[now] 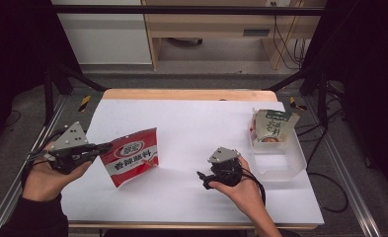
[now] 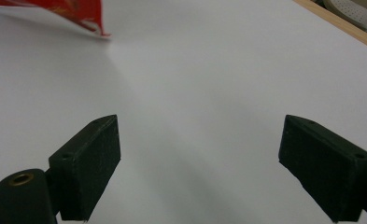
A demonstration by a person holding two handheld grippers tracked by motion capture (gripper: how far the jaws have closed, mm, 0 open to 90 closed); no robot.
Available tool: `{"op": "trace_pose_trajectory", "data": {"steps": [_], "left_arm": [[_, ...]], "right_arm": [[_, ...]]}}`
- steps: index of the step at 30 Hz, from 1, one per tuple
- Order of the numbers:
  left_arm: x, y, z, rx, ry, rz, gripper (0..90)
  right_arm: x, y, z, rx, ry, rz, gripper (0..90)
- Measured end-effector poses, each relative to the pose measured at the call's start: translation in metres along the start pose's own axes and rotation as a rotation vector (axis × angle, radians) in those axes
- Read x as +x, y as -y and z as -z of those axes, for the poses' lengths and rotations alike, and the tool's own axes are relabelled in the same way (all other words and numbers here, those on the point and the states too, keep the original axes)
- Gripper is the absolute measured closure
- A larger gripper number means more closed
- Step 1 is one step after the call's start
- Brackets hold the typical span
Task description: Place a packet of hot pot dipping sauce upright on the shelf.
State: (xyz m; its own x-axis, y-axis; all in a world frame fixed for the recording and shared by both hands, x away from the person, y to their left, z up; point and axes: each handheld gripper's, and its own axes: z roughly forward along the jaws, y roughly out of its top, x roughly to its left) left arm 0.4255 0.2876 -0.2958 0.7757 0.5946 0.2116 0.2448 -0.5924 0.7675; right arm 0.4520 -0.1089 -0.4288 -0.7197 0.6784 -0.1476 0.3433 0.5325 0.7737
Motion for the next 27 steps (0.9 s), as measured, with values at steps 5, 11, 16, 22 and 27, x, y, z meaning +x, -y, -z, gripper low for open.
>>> {"op": "trace_pose_trajectory", "data": {"steps": [5, 11, 16, 22, 27], "left_arm": [[-0.001, -0.007, -0.005, 0.008, -0.001, -0.007, 90.0], [-0.003, -0.020, -0.014, 0.014, 0.022, -0.030, 90.0], [-0.009, -0.038, -0.023, 0.008, 0.048, -0.063, 90.0], [-0.012, -0.057, -0.037, 0.013, 0.071, -0.094, 90.0], [-0.012, -0.068, -0.048, 0.007, 0.092, -0.105, 90.0]], "right_arm": [[-0.001, -0.004, 0.000, 0.003, -0.002, 0.009, 13.5], [-0.006, -0.016, 0.005, 0.005, -0.006, 0.040, 13.9], [-0.011, -0.030, 0.011, -0.002, -0.008, 0.069, 13.8], [-0.021, -0.044, 0.020, -0.020, -0.006, 0.084, 13.8], [-0.027, -0.053, 0.027, -0.030, -0.015, 0.096, 12.4]]}}
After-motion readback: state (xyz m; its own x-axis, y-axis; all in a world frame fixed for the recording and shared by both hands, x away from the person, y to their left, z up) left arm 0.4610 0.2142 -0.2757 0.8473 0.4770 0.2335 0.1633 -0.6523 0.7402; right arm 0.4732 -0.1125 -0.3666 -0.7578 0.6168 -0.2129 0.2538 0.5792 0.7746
